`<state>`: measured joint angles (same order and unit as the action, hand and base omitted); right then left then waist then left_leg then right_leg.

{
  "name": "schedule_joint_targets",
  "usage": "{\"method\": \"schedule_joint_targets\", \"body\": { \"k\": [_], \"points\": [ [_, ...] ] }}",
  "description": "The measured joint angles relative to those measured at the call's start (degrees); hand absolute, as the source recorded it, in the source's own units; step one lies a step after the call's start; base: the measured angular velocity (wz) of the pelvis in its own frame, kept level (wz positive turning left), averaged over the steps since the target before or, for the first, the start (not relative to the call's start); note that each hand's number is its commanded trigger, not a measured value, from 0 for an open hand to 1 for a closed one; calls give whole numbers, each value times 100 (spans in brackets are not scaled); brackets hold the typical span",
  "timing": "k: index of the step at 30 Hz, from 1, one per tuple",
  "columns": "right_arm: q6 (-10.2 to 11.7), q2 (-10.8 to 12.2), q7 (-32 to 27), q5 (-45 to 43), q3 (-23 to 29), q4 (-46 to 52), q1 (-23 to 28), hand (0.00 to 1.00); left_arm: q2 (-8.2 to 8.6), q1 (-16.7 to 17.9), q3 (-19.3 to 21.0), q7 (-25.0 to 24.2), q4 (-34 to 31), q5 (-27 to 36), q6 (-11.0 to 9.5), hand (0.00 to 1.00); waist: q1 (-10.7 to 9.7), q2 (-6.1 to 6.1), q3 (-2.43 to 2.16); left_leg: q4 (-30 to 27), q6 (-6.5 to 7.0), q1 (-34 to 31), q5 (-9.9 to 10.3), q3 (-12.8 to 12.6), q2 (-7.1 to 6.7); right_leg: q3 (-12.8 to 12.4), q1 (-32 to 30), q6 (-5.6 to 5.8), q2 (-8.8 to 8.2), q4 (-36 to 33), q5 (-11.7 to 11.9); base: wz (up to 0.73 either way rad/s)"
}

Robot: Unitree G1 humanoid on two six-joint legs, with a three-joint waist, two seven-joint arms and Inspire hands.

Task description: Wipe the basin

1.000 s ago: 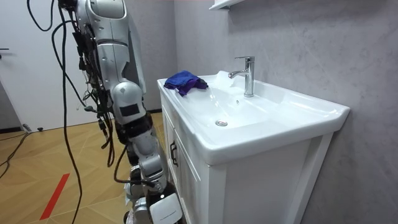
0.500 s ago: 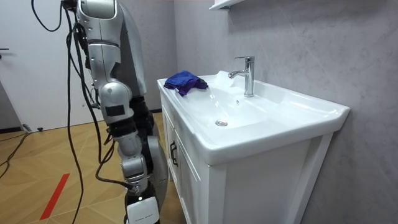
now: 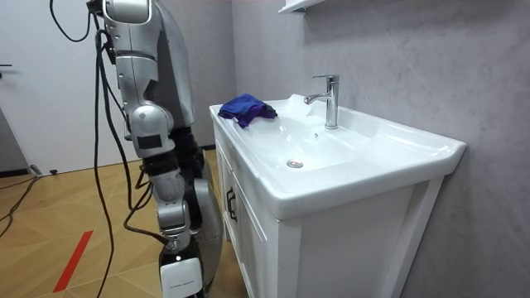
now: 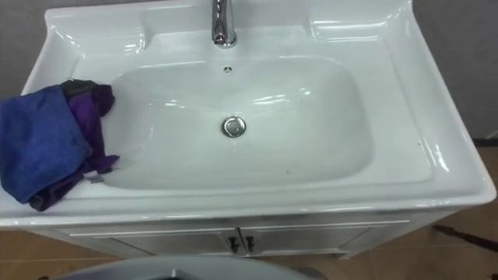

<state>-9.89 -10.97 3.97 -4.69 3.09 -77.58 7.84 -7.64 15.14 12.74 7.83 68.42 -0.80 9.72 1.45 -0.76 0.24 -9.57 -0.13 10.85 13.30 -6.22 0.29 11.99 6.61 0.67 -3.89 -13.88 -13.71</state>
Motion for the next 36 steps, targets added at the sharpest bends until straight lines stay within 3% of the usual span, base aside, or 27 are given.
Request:
{"method": "schedule_joint_targets", "body": {
  "k": [10,17,21,36],
  "points": [
    [-21,99,-9,-2,-4,121,-35,0,-2,-24,-104,-71,-55,0,37,0,-2,121,5,-8,131,26,80,-143,-12,-123,-66,65,-14,-87,11,-7],
    [-24,146,-10,-61,-3,135,-80,0,-3,-34,-205,-101,-41,1,120,0,-128,109,4,-4,200,25,131,-146,-17,-165,-74,105,-8,-91,34,-1],
    [-148,159,-10,-59,-3,137,-80,0,-3,-54,-240,-181,-41,-17,162,0,-135,102,4,6,210,20,153,-148,-18,-179,-84,113,7,-100,39,-1],
    [-222,162,0,-22,-18,216,-100,0,-14,-133,-414,-742,-65,-261,300,0,-157,48,2,0,211,-22,156,-167,-19,-175,-83,122,3,-113,45,0]
  ]
}}
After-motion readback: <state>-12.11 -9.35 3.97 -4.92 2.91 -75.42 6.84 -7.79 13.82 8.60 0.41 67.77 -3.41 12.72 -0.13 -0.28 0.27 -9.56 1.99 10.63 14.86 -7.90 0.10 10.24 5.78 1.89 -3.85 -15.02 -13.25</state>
